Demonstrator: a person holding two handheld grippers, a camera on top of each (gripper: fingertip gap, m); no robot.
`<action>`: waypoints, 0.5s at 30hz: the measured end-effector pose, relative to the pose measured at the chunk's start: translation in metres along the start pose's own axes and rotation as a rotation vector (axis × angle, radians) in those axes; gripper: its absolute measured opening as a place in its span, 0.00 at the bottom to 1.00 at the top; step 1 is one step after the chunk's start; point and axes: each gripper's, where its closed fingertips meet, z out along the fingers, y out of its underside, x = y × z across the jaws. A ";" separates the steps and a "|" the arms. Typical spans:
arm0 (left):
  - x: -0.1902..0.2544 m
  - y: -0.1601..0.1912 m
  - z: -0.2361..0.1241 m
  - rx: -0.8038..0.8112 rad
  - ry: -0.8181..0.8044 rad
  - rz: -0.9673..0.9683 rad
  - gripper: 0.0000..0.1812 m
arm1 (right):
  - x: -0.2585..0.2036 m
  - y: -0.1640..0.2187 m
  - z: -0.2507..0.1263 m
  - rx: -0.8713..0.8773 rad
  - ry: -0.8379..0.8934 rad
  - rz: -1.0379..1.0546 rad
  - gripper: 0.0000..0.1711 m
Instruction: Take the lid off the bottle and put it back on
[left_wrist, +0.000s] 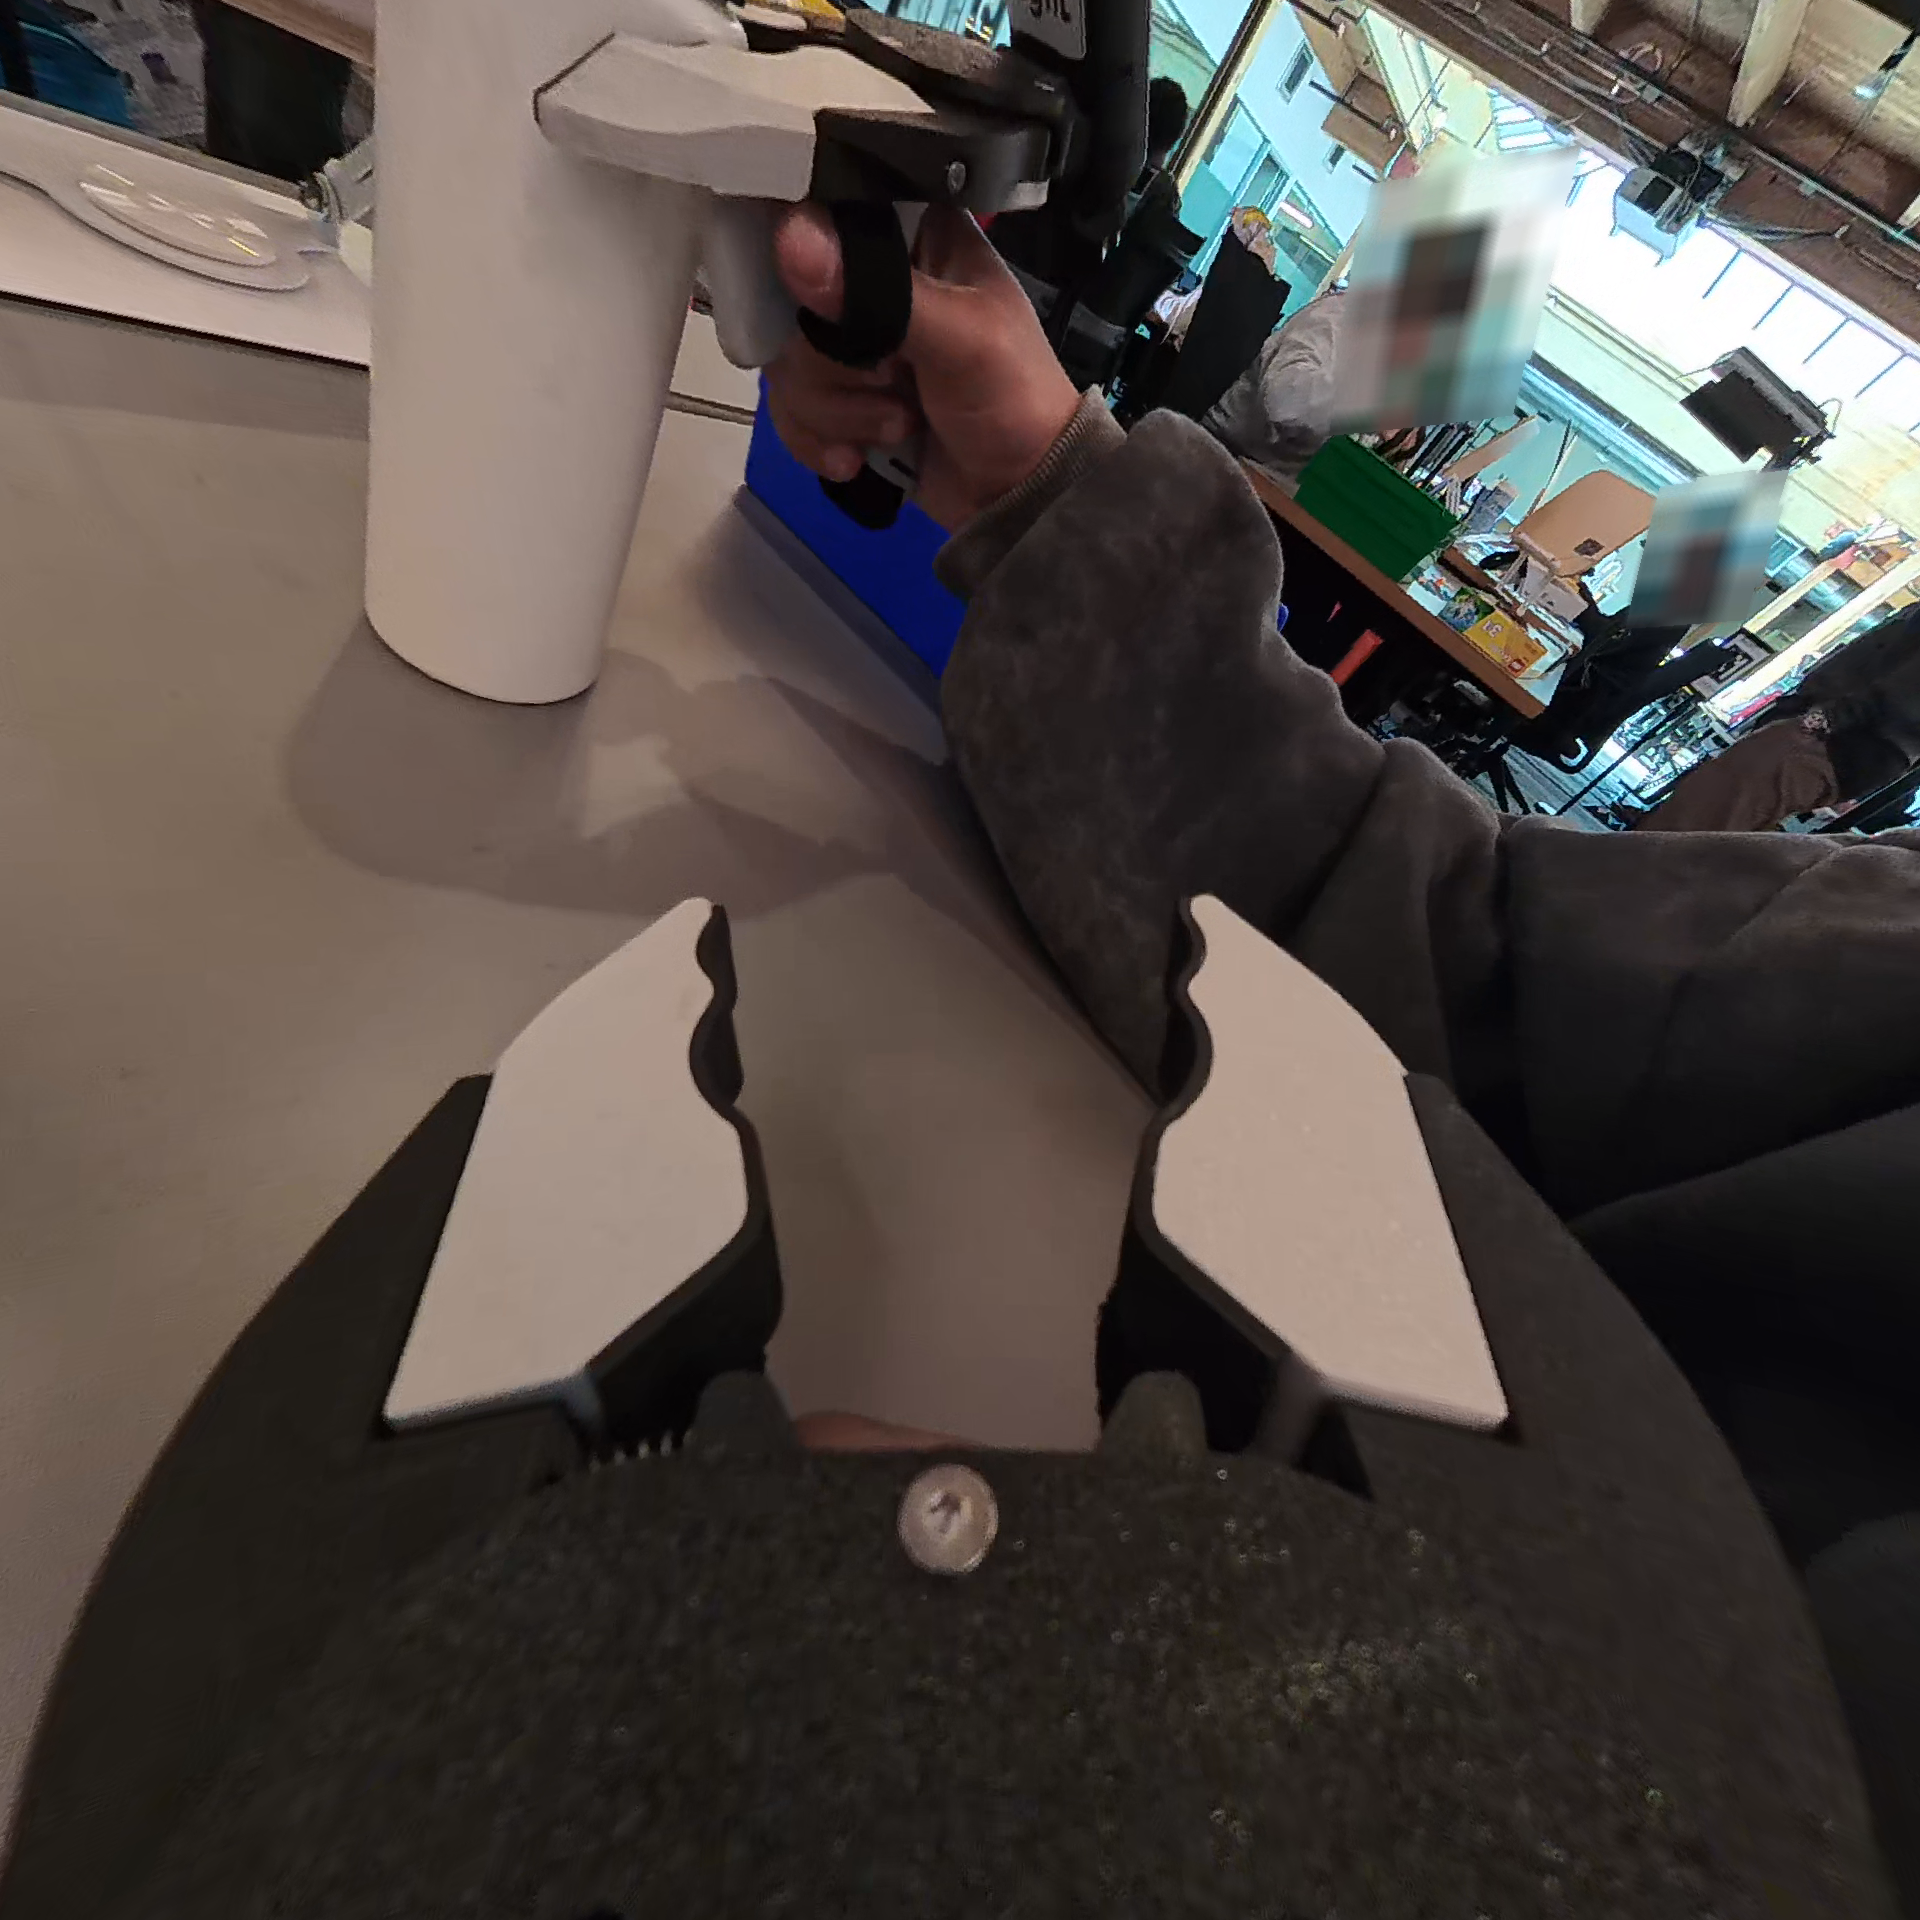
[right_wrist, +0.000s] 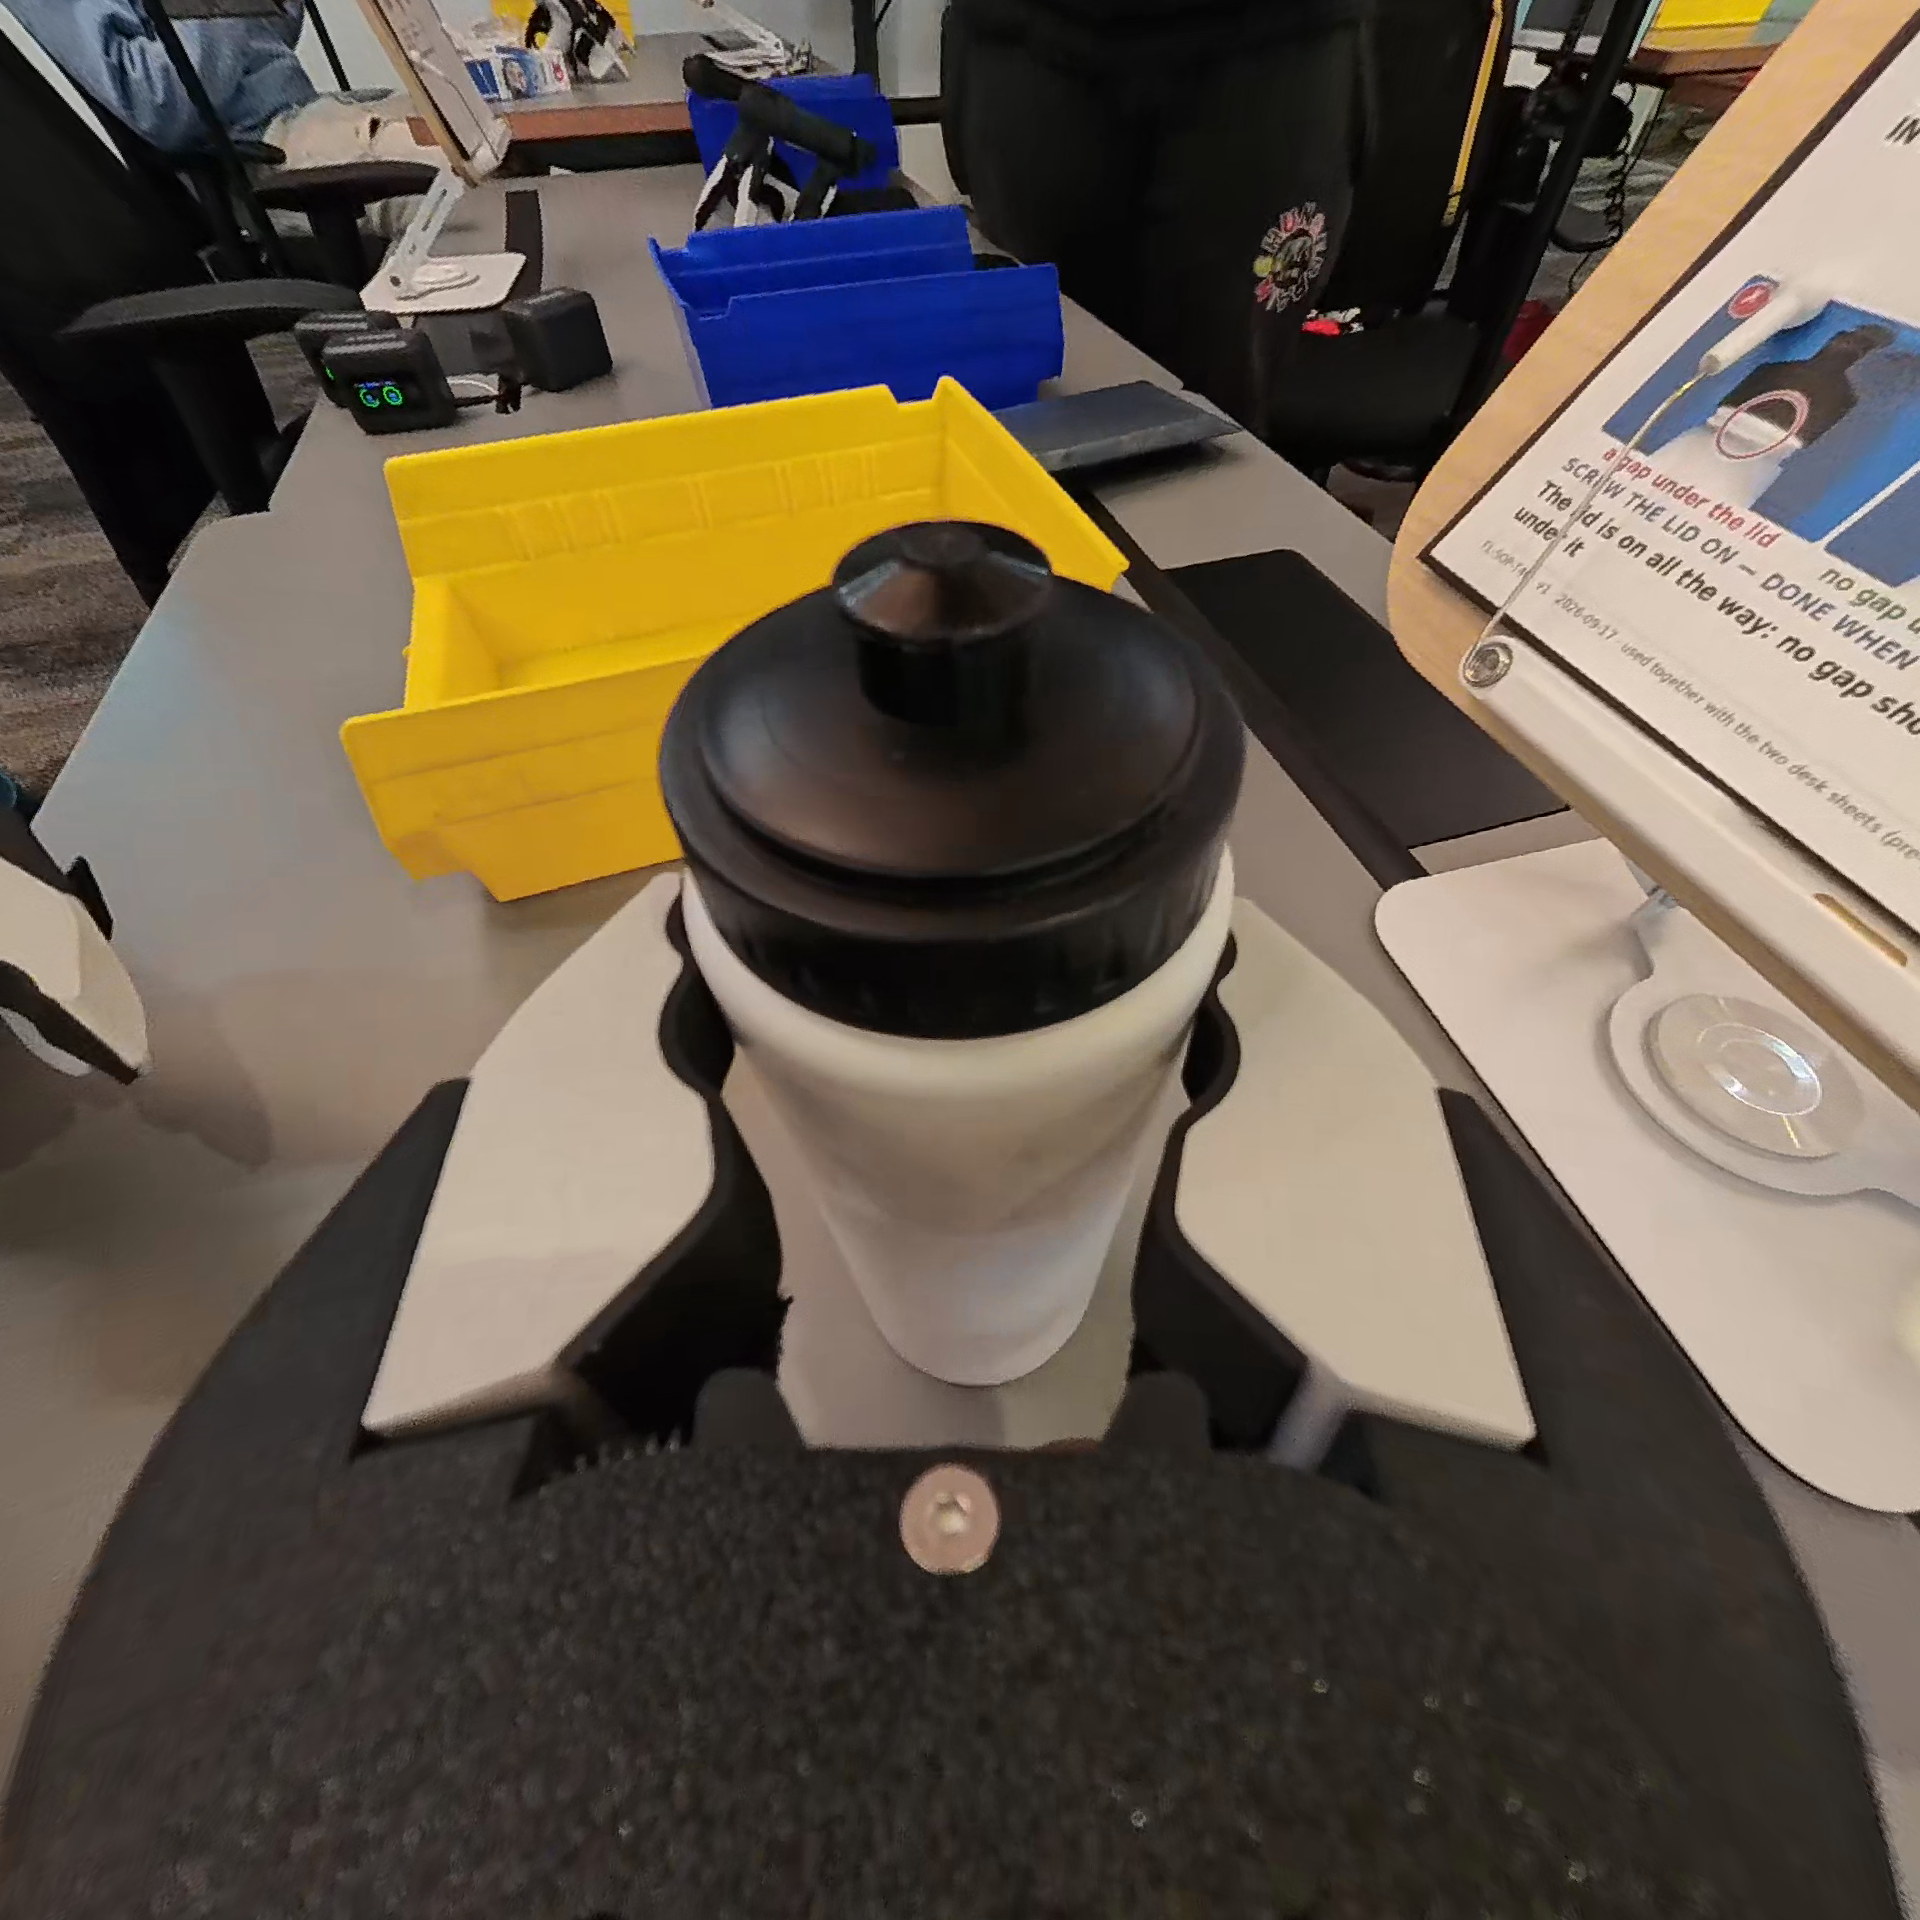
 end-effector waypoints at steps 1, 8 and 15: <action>0.000 0.001 0.000 -0.003 -0.001 0.005 0.44 | 0.000 0.000 0.000 0.004 0.001 0.003 0.51; 0.008 0.002 0.003 -0.010 0.032 0.037 0.45 | 0.001 -0.001 0.001 0.044 0.004 0.005 0.51; 0.022 -0.069 -0.002 0.088 0.163 0.239 0.45 | 0.001 -0.001 0.001 0.055 0.003 0.003 0.51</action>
